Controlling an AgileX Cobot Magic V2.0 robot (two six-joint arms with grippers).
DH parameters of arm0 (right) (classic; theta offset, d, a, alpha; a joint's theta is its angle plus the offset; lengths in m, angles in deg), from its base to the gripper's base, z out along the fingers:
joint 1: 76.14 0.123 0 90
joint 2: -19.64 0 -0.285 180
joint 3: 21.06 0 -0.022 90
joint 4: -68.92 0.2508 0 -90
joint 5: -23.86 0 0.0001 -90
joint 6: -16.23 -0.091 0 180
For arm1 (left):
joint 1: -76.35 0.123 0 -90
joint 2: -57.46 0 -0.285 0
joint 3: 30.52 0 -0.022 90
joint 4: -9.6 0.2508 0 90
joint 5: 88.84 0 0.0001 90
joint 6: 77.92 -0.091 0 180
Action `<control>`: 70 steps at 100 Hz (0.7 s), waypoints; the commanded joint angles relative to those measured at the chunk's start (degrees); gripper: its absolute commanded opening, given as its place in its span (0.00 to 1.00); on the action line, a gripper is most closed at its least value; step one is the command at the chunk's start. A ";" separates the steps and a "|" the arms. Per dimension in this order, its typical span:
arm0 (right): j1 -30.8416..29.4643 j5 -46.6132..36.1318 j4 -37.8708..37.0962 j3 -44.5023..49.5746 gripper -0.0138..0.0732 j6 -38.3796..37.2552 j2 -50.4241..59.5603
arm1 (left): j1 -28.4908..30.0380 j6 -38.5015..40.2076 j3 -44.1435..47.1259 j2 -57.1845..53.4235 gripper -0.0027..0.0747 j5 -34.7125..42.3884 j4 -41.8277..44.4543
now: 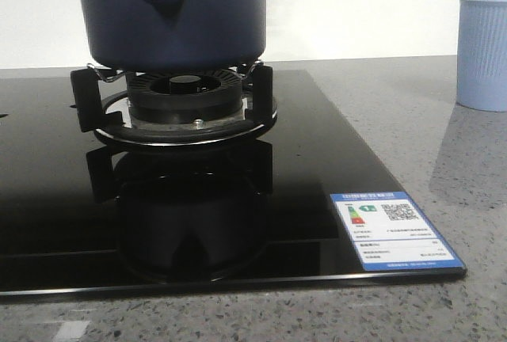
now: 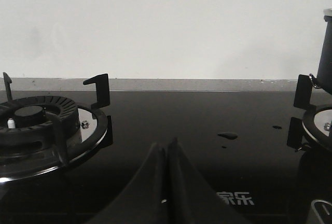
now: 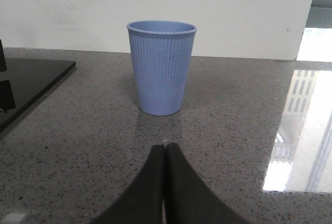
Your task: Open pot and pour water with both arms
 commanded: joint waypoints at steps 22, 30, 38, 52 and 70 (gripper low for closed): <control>0.07 2.81 0.32 1.39 0.08 1.08 4.14 | -0.14 0.62 0.56 -1.67 0.01 4.18 -0.16; 0.07 2.81 0.32 1.39 0.08 1.08 4.14 | -0.14 0.62 0.56 -1.67 0.01 4.18 -0.16; 0.07 2.81 0.32 1.39 0.08 1.08 4.14 | -0.14 0.62 0.56 -1.67 0.01 4.18 -0.16; 0.07 2.81 0.32 1.39 0.08 1.08 4.14 | -0.14 0.62 0.56 -1.67 0.01 4.18 -0.16; 0.07 2.81 0.32 1.39 0.08 1.08 4.14 | -0.14 0.62 0.56 -1.67 0.01 4.18 -0.16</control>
